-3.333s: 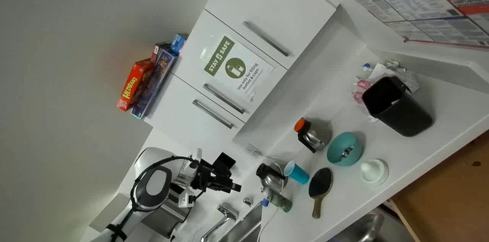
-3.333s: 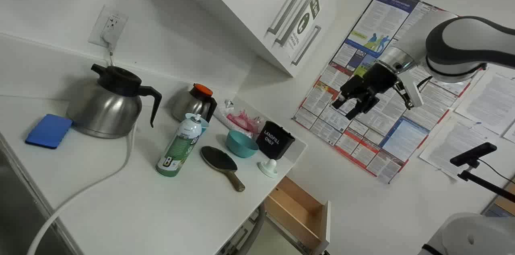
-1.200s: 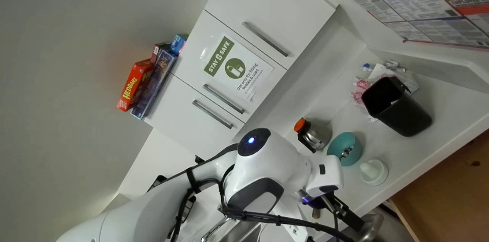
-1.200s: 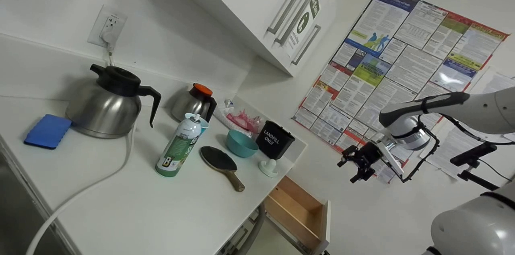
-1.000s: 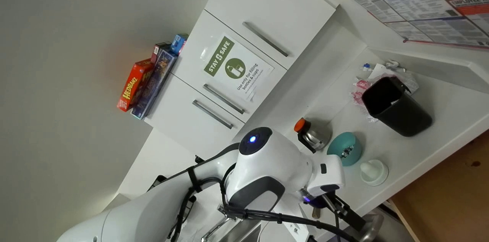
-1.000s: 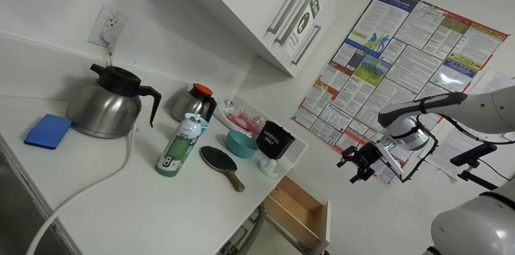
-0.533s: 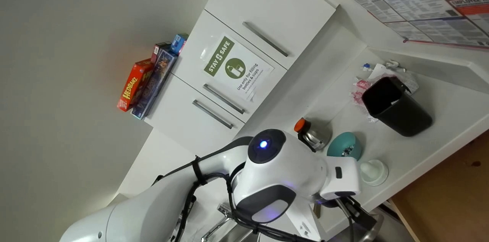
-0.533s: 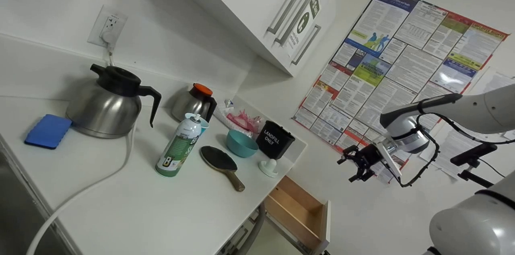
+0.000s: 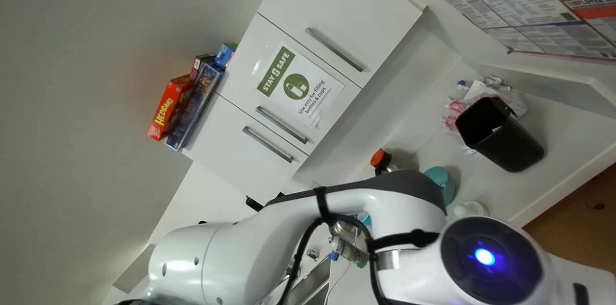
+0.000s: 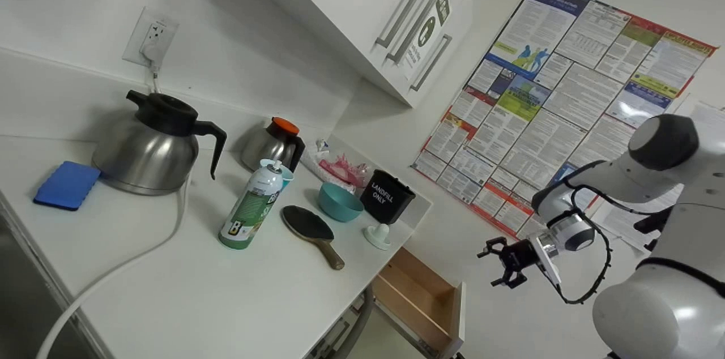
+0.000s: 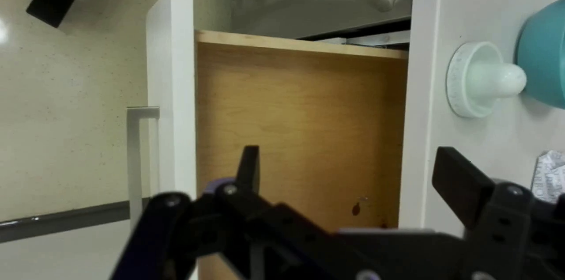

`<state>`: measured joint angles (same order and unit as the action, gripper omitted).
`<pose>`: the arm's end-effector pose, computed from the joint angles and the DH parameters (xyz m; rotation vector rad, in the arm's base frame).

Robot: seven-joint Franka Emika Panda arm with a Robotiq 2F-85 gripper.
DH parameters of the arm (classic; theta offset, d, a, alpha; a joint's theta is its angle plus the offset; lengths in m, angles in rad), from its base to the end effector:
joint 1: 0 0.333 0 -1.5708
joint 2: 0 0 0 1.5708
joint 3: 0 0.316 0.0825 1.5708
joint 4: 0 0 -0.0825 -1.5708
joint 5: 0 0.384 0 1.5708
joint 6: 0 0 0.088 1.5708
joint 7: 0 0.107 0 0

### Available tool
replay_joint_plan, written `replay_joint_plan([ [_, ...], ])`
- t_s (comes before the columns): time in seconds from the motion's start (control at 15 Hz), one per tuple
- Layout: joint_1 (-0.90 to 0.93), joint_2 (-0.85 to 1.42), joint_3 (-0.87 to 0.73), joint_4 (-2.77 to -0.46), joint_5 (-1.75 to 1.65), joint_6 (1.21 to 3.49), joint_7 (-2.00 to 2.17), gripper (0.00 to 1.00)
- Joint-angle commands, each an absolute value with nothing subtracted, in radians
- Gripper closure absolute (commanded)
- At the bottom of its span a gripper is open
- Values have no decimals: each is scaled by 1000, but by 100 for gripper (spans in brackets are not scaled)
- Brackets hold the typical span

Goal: Close the drawer fully

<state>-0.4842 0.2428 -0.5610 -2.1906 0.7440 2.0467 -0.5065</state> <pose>0.2939 -0.4336 0.2736 -2.2717 1.2542 -0.1441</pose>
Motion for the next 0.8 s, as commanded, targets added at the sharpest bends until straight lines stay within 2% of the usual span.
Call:
replay_joint_plan([
  [0.0,-628,435,-495,-2047,834,1952,-568,0],
  [0.2,-741,545,-428,-1963,847,1932,-572,0],
  [0.27,-776,573,-407,-1938,844,1926,-562,25],
  [0.33,-807,599,-386,-1913,842,1925,-554,26],
  [0.4,-836,626,-365,-1889,840,1927,-547,32],
  [0.73,-963,740,-286,-1779,843,1919,-496,73],
])
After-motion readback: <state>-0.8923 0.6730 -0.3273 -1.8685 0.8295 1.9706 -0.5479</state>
